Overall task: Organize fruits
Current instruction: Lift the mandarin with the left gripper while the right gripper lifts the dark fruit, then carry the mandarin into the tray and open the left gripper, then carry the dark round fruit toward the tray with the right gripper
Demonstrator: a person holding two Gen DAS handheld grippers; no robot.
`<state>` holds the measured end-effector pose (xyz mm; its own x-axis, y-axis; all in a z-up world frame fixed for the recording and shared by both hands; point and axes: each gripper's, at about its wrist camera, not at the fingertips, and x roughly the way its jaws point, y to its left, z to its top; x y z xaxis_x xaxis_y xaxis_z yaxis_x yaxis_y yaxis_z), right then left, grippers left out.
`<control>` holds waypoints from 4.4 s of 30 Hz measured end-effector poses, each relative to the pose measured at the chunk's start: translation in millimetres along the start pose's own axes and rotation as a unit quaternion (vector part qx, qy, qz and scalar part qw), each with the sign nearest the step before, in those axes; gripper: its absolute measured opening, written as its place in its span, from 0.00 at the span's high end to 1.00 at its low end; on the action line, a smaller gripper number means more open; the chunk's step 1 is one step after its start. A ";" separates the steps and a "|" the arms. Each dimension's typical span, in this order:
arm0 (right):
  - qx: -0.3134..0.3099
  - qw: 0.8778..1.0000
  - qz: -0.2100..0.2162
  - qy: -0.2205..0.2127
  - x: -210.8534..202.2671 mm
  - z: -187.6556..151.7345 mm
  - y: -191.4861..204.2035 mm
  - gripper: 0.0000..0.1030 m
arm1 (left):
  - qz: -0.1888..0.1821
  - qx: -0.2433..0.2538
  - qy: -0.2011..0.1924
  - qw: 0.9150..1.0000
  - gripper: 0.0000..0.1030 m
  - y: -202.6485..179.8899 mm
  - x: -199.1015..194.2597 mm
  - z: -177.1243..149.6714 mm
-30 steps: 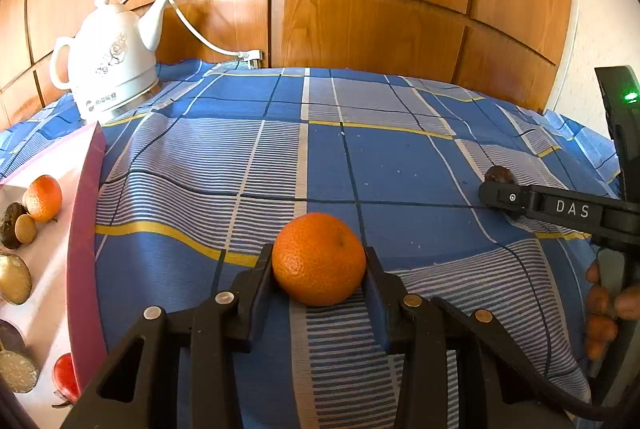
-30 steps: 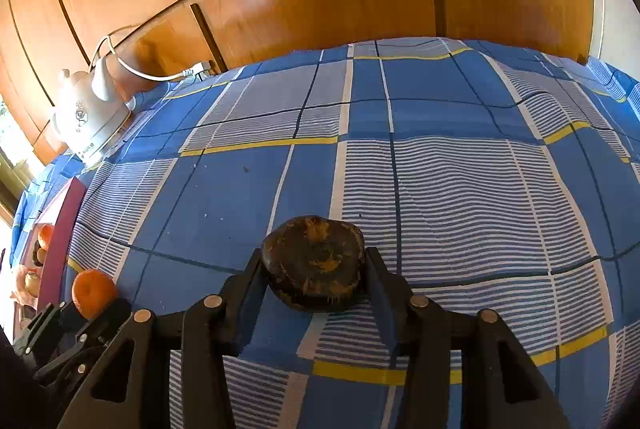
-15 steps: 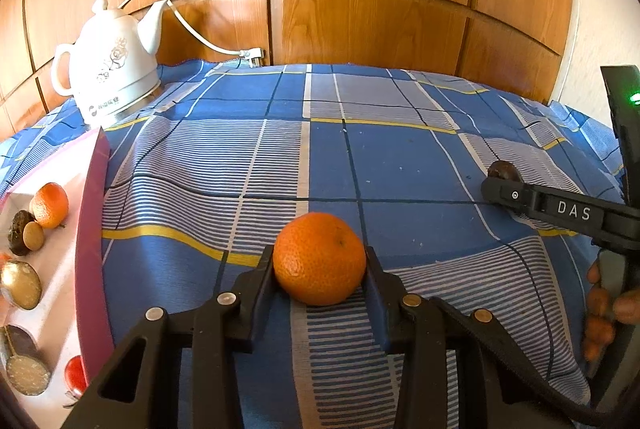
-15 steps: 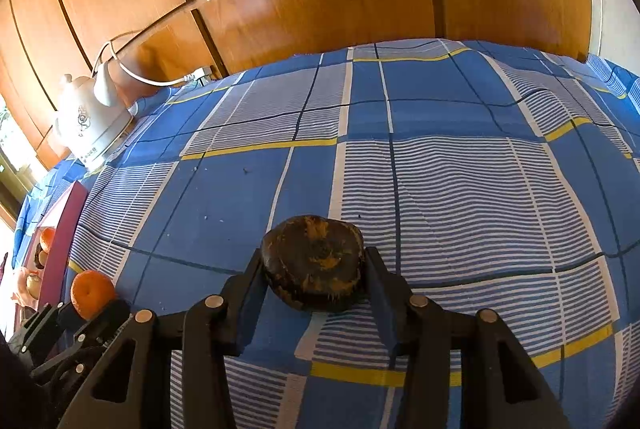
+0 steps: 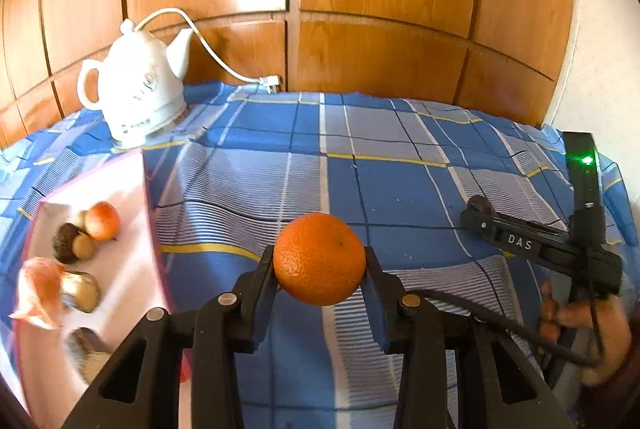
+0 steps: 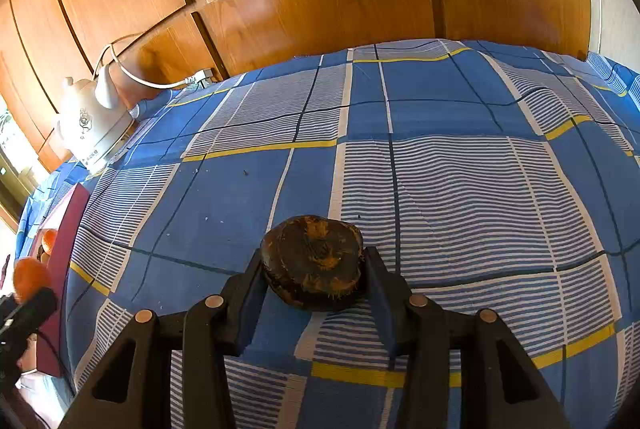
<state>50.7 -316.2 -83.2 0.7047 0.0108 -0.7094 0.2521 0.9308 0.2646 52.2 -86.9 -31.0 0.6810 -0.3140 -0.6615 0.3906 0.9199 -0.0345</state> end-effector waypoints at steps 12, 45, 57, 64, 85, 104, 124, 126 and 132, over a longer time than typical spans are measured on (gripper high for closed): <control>-0.004 1.000 -0.005 0.001 -0.4 0.8 1.0 0.53 | 0.001 -0.004 -0.035 0.999 0.61 13.6 -48.6 3.5; -0.002 1.000 -0.005 0.000 -0.2 0.7 0.7 0.53 | 0.141 -0.232 0.027 0.962 0.61 203.0 -79.2 -55.9; -0.003 1.000 -0.005 0.000 0.4 0.6 0.7 0.53 | 0.143 -0.208 0.065 0.965 0.58 194.6 -46.3 -63.2; -0.003 1.000 -0.006 0.000 0.8 0.2 0.8 0.53 | 0.156 -0.207 0.051 0.964 0.52 191.9 -55.1 -65.5; -0.008 1.000 -0.013 0.001 -0.1 0.4 2.9 0.53 | 0.188 -0.170 0.023 0.967 0.52 172.6 -73.1 -61.3; -0.039 0.998 -0.039 0.013 2.9 0.8 12.0 0.55 | 0.179 -0.167 0.012 0.970 0.52 169.1 -79.0 -60.2; -0.212 0.957 0.166 0.104 -48.2 -21.3 121.7 0.57 | 0.193 -0.200 -0.008 0.961 0.52 192.7 -97.5 -54.5; -0.242 0.941 0.205 0.120 -52.5 -27.6 147.0 0.57 | 0.198 -0.197 -0.011 0.960 0.52 195.6 -102.0 -52.0; -0.277 0.912 0.268 0.141 -56.2 -45.1 205.5 0.57 | 0.219 -0.210 -0.015 0.953 0.52 209.6 -108.0 -55.1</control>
<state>33.0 -109.1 -18.4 0.4098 0.5392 -0.7358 -0.5069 0.8052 0.3077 26.3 152.7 -8.1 0.7417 0.1211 -0.6597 -0.2132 0.9751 -0.0607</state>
